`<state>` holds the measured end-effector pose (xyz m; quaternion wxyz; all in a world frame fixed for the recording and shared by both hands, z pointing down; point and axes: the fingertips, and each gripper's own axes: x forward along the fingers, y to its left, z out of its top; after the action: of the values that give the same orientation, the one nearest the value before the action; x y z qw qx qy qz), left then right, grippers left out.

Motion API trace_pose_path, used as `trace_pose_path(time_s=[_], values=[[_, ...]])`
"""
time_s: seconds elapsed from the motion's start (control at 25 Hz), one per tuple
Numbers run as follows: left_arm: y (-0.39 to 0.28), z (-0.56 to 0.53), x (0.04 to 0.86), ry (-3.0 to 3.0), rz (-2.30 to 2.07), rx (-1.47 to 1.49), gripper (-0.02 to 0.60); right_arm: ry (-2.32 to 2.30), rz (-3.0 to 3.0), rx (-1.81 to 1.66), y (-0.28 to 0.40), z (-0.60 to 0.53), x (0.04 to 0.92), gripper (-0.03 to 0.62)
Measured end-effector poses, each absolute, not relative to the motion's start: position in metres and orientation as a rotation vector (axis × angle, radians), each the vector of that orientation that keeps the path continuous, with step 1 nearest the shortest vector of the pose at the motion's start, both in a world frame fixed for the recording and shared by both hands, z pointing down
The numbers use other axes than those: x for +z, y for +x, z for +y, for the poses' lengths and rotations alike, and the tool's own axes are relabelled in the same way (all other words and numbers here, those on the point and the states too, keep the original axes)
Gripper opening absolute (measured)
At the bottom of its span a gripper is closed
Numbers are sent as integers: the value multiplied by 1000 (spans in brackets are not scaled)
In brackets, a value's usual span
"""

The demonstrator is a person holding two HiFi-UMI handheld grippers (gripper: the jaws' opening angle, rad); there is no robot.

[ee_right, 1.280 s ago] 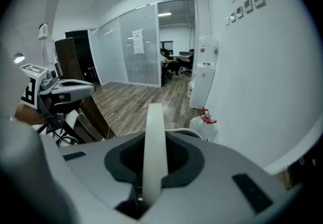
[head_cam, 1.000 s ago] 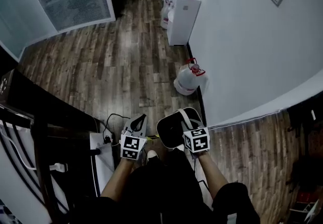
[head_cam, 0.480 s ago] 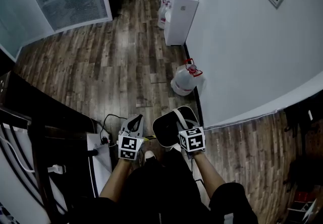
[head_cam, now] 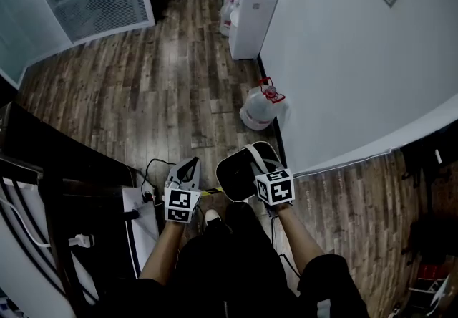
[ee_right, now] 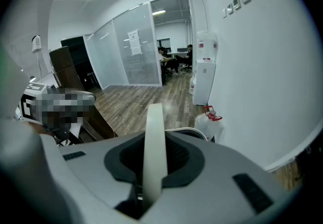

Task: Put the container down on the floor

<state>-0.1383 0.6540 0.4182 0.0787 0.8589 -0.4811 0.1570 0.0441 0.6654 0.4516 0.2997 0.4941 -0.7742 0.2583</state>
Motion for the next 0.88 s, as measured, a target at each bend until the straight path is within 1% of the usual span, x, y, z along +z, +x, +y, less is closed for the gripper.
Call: trace_pose_path(time_s=[0.44, 0.88], values=[[-127, 633, 423, 2564, -1429, 498, 15, 1275, -2038, 759, 47, 658, 467, 63], [-109, 557, 440, 2574, -1358, 565, 15, 1261, -2033, 839, 50, 586, 485, 63]])
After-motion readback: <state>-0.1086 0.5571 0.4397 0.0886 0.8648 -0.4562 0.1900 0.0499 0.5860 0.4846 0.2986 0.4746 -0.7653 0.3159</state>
